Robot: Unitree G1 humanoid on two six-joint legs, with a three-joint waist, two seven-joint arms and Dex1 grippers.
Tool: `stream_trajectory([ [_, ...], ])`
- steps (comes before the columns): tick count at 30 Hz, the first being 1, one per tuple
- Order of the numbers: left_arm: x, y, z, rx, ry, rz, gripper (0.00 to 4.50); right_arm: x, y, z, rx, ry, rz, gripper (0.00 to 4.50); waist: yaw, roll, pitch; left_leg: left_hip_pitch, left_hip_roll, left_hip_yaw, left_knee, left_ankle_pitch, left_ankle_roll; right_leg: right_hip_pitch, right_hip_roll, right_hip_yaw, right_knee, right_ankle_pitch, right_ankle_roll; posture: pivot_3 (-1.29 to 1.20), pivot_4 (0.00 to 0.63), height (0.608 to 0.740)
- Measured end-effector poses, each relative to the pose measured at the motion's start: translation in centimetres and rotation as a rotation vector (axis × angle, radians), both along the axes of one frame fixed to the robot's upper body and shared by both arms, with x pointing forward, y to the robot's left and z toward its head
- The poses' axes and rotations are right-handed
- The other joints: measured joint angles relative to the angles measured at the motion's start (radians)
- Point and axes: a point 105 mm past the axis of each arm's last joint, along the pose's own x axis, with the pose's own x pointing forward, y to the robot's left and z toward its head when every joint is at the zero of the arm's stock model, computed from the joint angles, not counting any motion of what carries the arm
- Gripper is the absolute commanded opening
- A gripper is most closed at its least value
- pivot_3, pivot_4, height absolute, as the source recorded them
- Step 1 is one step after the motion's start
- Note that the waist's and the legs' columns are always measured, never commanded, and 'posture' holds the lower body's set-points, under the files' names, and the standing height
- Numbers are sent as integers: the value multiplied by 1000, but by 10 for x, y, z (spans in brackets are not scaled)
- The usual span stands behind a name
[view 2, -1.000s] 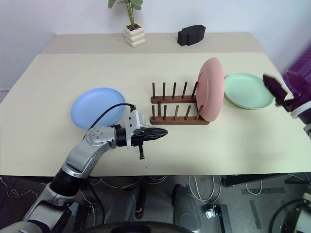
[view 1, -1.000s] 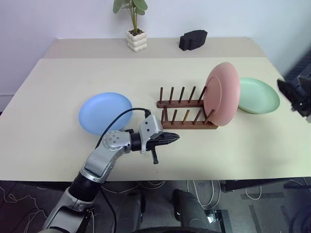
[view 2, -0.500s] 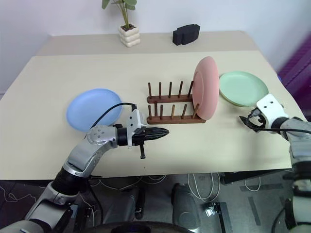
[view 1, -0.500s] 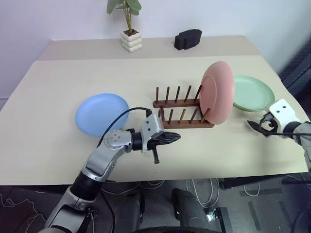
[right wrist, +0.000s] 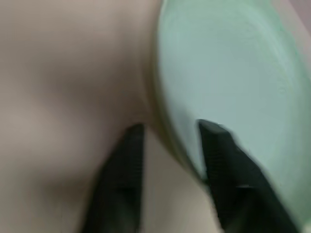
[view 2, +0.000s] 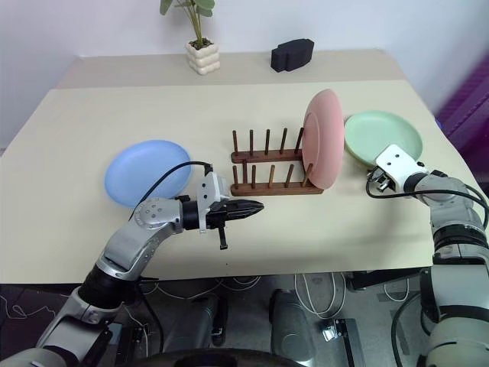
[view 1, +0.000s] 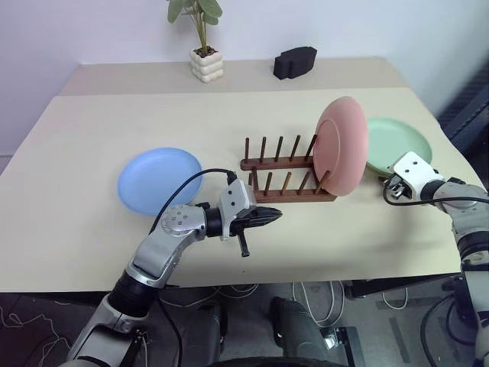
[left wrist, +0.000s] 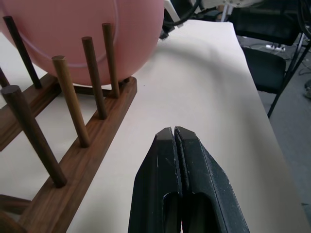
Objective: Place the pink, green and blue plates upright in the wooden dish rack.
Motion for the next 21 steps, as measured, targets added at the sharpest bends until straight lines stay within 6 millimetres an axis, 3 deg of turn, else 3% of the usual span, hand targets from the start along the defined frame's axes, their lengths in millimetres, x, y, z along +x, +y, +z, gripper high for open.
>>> stream_trajectory([
  [7, 0, 0, 0, -1, 3, -1, 0, -2, -3, 2, -22, -64, -16, 17, 4, 0, 0, 0, 0, 0, 0, 0, 0, 1, 0, 0, 0, 0, 0, 0, 150, 736],
  [13, -1, -1, 0, -2, 5, -6, 0, -16, -17, 7, -88, -133, -48, 17, 5, 1, 0, 0, -1, 0, 0, 0, 0, 0, 0, 0, 0, 0, 0, 0, 150, 736],
  [16, -1, -1, 0, -3, 7, -8, 0, -26, -24, 33, -97, -251, -79, 17, 5, 2, 0, 0, -1, 0, 0, 0, 0, 0, 0, 1, 0, 0, 0, 0, 150, 736],
  [21, -2, -1, -1, 0, 17, -15, 0, -39, -21, 108, -98, -513, -116, 17, 1, 2, 0, 0, 0, 0, 0, 0, 0, 0, 0, 1, 1, 0, 0, 0, 150, 736],
])
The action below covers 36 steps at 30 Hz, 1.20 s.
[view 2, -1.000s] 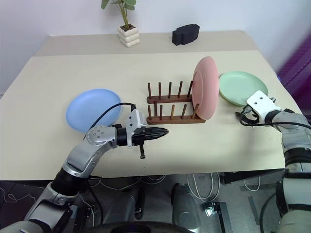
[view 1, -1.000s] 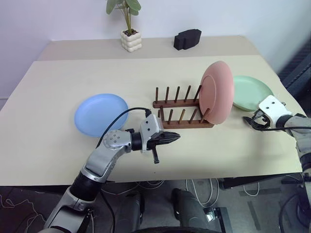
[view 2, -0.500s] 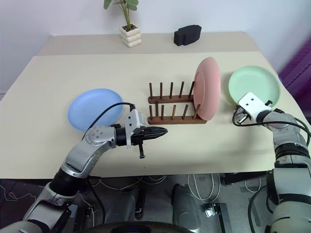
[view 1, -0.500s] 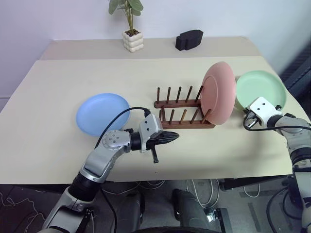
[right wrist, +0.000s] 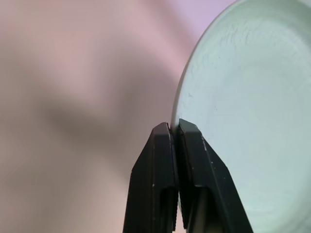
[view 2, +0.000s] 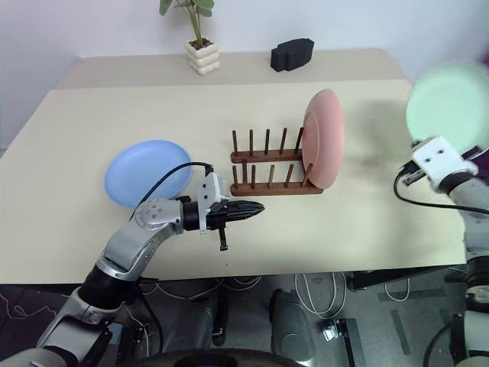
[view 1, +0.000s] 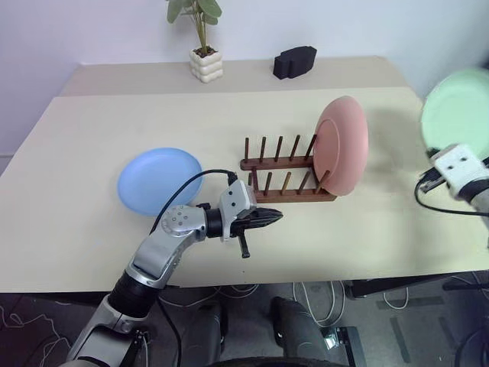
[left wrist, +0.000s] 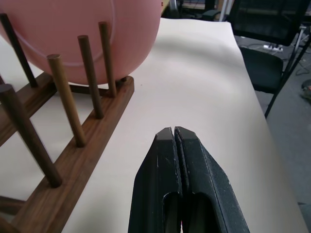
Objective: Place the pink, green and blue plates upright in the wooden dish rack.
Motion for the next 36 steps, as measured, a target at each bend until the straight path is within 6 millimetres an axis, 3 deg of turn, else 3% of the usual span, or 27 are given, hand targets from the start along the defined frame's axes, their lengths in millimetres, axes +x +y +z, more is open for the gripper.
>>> stream_trajectory([
  [2, 0, 0, 0, -1, 1, -3, 0, -4, 12, 31, 30, -99, 40, 17, 0, 1, 0, 0, 0, 0, 0, 0, 0, 0, 0, 0, 0, 0, 0, 0, 150, 736],
  [5, -1, -4, 2, -20, 2, -8, 0, -14, 53, 87, 112, -253, 216, 17, 2, 1, 0, 0, 1, 0, 0, 0, 0, 0, 0, 0, 0, 0, 0, 0, 150, 736],
  [7, -1, -4, 3, -25, 1, -8, 0, -21, 78, 111, 134, -309, 331, 17, 4, 0, 0, 0, 1, 0, 0, 0, 0, 0, 0, 0, 0, 0, 0, 0, 150, 736],
  [9, 0, -2, 3, -28, 0, 4, 0, -28, 99, 125, 197, -330, 449, 17, 7, 0, 0, -1, 2, -1, 1, 0, 0, 0, 0, 0, 0, 0, 0, 0, 150, 736],
  [15, 3, 10, 6, -38, -17, 67, 0, -55, 159, 144, 443, -255, 843, 17, 7, 0, 1, -1, 3, -3, 1, 0, 0, 0, -1, 0, -1, 0, 0, 0, 150, 736],
  [19, 2, 20, 5, -33, -17, 101, 0, -77, 193, 139, 663, -101, 1111, 17, 6, -1, 1, -1, 4, -4, 0, 0, 1, 0, -1, 0, -1, 0, 0, 0, 150, 736],
  [23, 1, 22, 2, -29, -9, 112, 0, -89, 214, 122, 857, 65, 1253, 17, 10, -1, 0, -2, 4, -4, 1, 0, 1, 0, -1, 0, -1, 0, 0, 0, 150, 736],
  [28, 0, 21, 5, -33, -16, 109, 0, -82, 221, 91, 1133, 223, 1246, 17, 8, -1, 0, -2, 4, -4, 1, 0, 1, -1, -1, 0, -1, 0, 0, 0, 150, 736],
  [36, 0, 20, 5, -34, -5, 103, 0, -70, 215, 64, 1328, 351, 1169, 17, 7, -1, 0, -2, 4, -3, 1, 0, 1, -1, -1, 0, -1, 0, 0, 0, 150, 736],
])
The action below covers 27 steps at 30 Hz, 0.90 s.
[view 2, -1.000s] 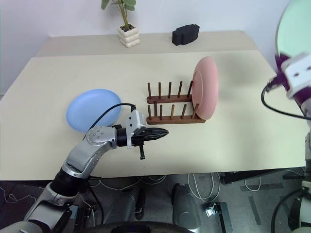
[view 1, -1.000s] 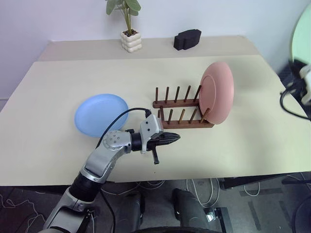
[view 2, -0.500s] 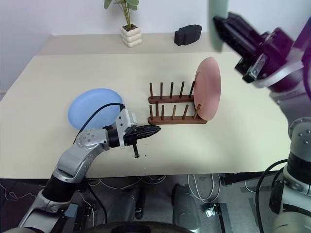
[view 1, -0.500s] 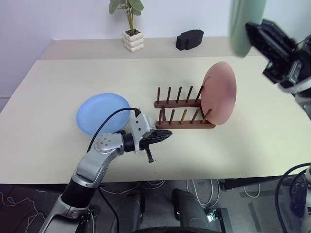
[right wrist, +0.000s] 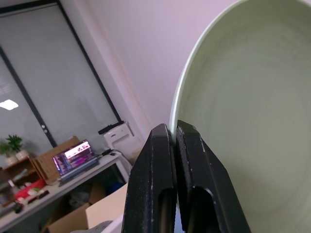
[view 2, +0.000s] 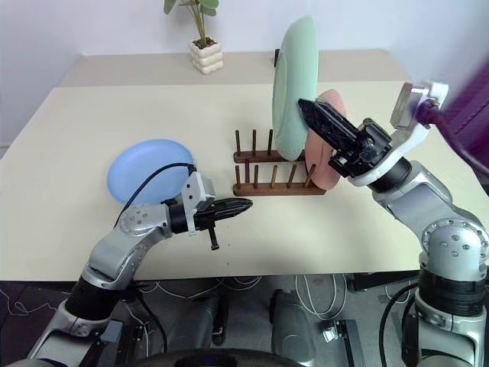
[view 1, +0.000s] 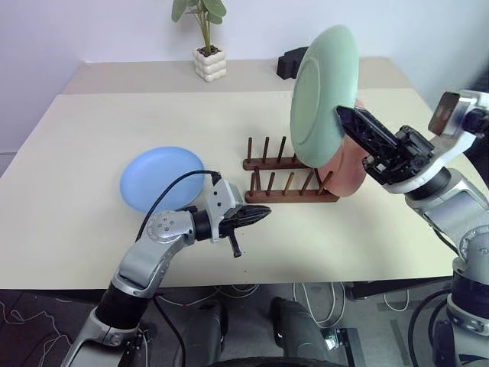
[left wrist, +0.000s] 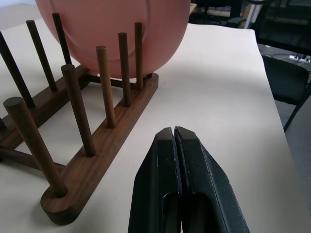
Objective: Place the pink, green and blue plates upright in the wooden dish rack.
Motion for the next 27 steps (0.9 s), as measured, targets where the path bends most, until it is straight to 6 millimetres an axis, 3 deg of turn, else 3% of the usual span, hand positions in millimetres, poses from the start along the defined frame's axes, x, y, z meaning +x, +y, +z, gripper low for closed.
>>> stream_trajectory([
  [9, 0, -1, 0, -2, 0, 1, 0, 15, -3, -20, -13, 116, 5, 17, -1, 0, 0, 0, 0, 1, 0, 0, 0, 0, 0, 0, 0, 0, 0, 0, 150, 736],
  [26, 1, -1, 0, -5, 0, 7, 0, 32, -10, -36, 7, 202, -22, 17, -1, 0, 0, -1, 0, 1, 0, 0, 0, -1, 0, 0, 0, 0, 0, 0, 150, 736],
  [27, 1, -1, 0, -5, 0, 7, 0, 32, -10, -36, 7, 200, -17, 296, -1, 0, 0, -1, 0, 1, 0, 0, 0, -1, 0, 0, 0, 0, 0, 0, 150, 736],
])
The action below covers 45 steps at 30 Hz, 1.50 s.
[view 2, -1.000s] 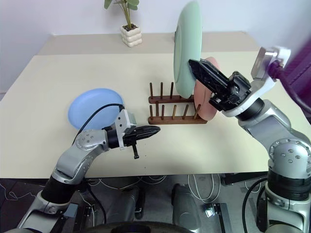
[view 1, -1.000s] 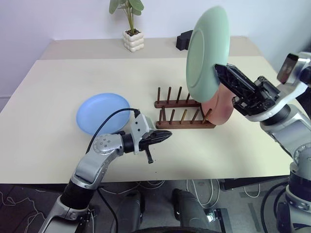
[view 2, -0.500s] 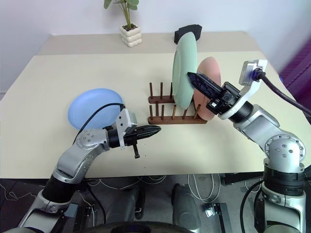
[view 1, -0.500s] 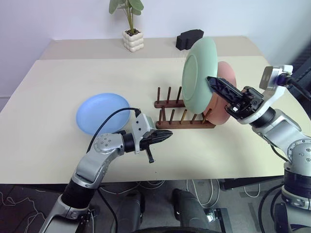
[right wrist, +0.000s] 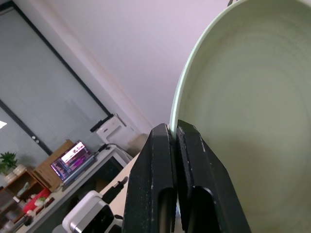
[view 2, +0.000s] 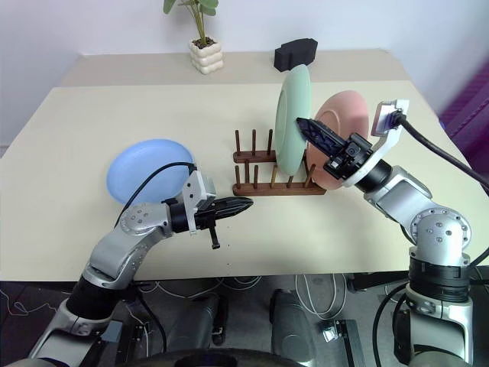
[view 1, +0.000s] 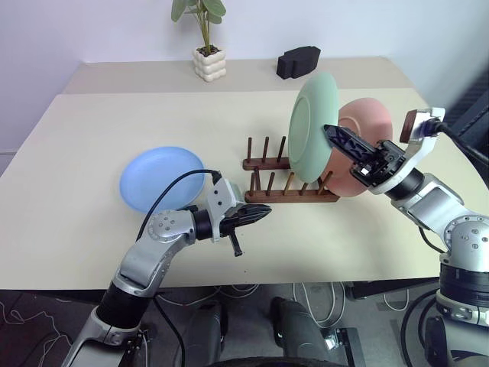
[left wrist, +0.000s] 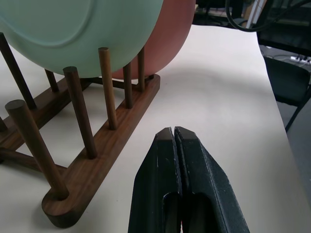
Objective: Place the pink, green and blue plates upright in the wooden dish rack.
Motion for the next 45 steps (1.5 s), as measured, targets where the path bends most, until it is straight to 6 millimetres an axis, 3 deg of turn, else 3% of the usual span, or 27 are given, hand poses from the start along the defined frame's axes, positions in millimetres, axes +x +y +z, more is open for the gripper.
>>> stream_trajectory([
  [3, 0, 0, 0, 0, 0, 0, 0, -1, 1, 0, 2, -5, 10, 1336, 0, 0, 0, 0, 0, 0, 0, 0, 0, 0, 0, 0, 0, 0, 0, 0, 150, 736],
  [9, 0, 0, 0, -1, 0, -1, 0, -1, 1, 1, 0, -15, 9, 4408, 0, 0, 0, 0, 0, 0, 0, 0, 0, 0, 0, 0, 0, 0, 0, 0, 150, 736],
  [17, 0, 0, 0, -1, 2, -1, 0, 0, 1, 13, -119, -126, -69, 4408, 0, 0, 0, 0, 0, 0, 0, 0, 0, 0, 0, 0, 0, 0, 0, 0, 150, 736],
  [26, 0, 0, 1, -5, 3, 1, 0, -1, -20, 44, -365, -326, -215, 4408, 0, 0, 0, -1, 0, 1, 0, 0, 0, -1, 0, 0, 0, 0, 0, 0, 150, 736],
  [29, 5, 7, 5, -24, 3, 36, 849, -3, -13, 47, -517, -412, -220, 4488, -2, 0, 0, -1, 0, 1, 0, 0, 0, -1, 0, -1, 0, 0, 0, 0, 150, 736],
  [33, 30, 41, 28, -57, -34, 196, 2872, -14, 23, 40, -665, -527, -92, 4488, -6, 0, 0, 0, 1, 0, -1, 0, 0, -2, 1, -1, 0, -1, 1, 0, 150, 736],
  [36, 50, 94, 43, -83, -39, 401, 4398, -16, 48, 33, -728, -585, -13, 4488, -7, -1, 1, 0, 1, -1, -1, 0, 0, -3, 1, -1, 0, 0, 1, 0, 150, 736],
  [40, 63, 150, 54, -64, -62, 632, 4463, -12, 65, 16, -810, -611, 44, 4488, 3, -2, 1, -1, 0, 0, -1, 0, 0, -2, -1, -1, 0, 0, 1, 0, 150, 736],
  [45, 80, 218, 43, -11, 39, 1013, 4463, -12, 83, 0, -817, -630, 121, 4488, 0, -5, 3, -1, -1, -2, -1, 0, 0, -2, -1, -2, 0, 1, 3, 0, 150, 736],
])
